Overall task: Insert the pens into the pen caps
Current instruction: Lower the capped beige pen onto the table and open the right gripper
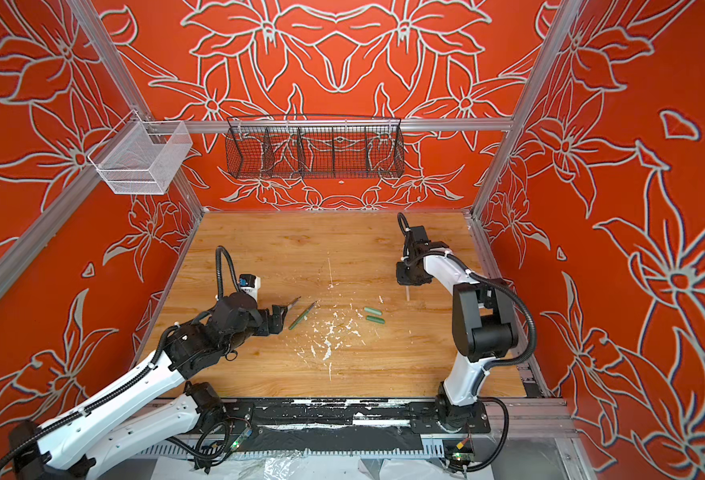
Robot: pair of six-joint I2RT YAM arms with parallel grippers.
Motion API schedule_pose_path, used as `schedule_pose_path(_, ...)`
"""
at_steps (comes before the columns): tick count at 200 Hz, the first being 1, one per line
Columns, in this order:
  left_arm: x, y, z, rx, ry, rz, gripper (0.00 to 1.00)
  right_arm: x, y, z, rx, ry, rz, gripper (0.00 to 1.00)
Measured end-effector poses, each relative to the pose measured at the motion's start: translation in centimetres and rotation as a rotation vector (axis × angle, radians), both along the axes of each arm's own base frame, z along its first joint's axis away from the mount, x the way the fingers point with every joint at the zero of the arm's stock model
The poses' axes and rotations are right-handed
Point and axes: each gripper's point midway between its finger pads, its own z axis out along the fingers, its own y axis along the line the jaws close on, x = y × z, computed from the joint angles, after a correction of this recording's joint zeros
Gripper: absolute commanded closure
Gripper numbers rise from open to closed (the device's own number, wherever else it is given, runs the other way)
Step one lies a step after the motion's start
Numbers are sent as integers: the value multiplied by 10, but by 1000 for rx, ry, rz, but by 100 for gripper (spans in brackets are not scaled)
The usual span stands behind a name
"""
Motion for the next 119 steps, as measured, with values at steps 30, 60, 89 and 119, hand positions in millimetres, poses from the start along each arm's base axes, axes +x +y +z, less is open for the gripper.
schedule_pose_path(30, -5, 3, -9, 11, -6, -17, 3, 2, -9, -15, -16, 62, 3, 100)
schedule_pose_path(60, -9, 4, -10, -1, -18, -26, 3, 25, -15, -13, -33, 49, 15, 99)
schedule_pose_path(89, -13, 5, -9, -17, -32, -33, 3, 40, -22, -17, -55, 53, 28, 94)
schedule_pose_path(119, -16, 8, -9, -27, -44, -31, 3, 46, -29, -29, -69, 86, 29, 93)
